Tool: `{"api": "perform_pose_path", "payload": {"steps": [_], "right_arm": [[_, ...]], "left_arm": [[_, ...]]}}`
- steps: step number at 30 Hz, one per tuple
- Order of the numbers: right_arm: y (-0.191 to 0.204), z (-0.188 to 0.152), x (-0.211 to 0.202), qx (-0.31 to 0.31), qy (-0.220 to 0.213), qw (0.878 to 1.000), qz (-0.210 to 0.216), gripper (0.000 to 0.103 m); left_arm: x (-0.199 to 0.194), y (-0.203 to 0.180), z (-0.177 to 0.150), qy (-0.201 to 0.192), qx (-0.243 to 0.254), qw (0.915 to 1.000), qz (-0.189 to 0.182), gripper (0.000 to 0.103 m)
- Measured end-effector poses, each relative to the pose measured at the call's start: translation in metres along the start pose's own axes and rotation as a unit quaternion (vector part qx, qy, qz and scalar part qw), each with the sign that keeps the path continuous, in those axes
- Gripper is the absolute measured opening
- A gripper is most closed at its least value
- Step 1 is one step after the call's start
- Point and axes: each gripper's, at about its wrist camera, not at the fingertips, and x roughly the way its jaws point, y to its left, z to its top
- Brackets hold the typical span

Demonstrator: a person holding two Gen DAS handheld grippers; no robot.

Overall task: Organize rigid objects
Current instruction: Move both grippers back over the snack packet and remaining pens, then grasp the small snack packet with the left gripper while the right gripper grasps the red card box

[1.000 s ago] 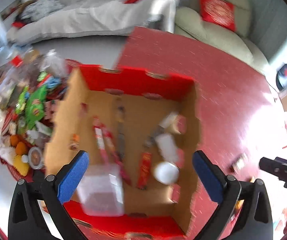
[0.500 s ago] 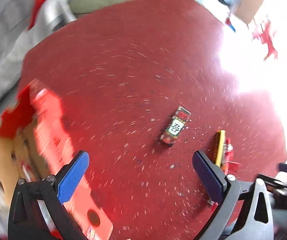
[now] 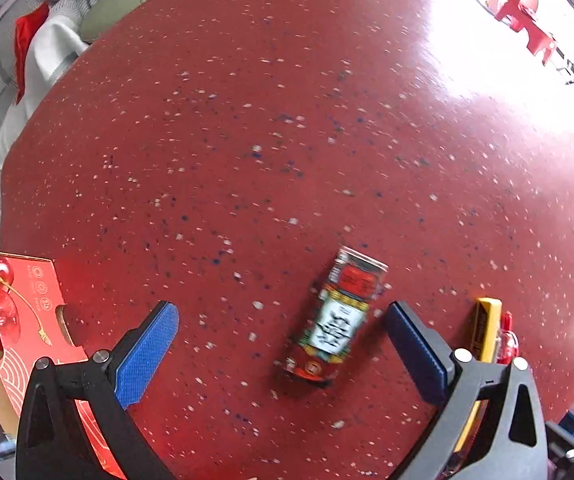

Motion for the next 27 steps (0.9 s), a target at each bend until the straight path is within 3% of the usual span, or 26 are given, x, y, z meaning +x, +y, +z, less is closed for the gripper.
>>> {"api": "perform_pose_path", "payload": {"steps": [3,10,13,17,18,20,24,26,27], "right_arm": [[0.017,0.004,0.012,-0.004,-0.008,1.0,-0.01,0.097],[0.062,0.011,0.025,-0.009,-0.025,0.999,-0.018,0.101],[0.085,0.013,0.029,-0.043,-0.033,0.997,-0.05,0.101],[0.082,0.012,0.024,-0.041,-0.048,0.995,-0.071,0.101],[0.074,0.013,0.023,-0.024,-0.044,0.996,-0.068,0.1],[0.07,0.015,0.023,-0.009,-0.036,0.998,-0.047,0.093],[0.086,0.011,0.015,-0.046,-0.049,0.995,-0.067,0.079],[0.096,0.008,0.012,-0.056,-0.051,0.995,-0.059,0.066],[0.1,0.008,0.011,-0.058,-0.048,0.996,-0.055,0.065]], "left_arm": [[0.004,0.023,0.004,-0.012,-0.028,0.9993,0.021,0.103],[0.012,0.056,0.004,-0.007,-0.061,0.9981,-0.005,0.103],[0.012,0.061,0.001,-0.002,-0.077,0.997,-0.008,0.103],[0.015,0.058,-0.002,0.006,-0.091,0.9957,-0.016,0.103],[0.013,0.051,-0.015,0.005,-0.094,0.9954,-0.019,0.103],[0.014,0.052,-0.015,0.009,-0.111,0.9933,-0.031,0.103],[0.02,0.063,-0.021,0.031,-0.183,0.9809,-0.059,0.103],[0.019,0.073,-0.026,0.026,-0.204,0.9771,-0.055,0.103],[0.019,0.075,-0.028,0.028,-0.211,0.9755,-0.054,0.103]]}}
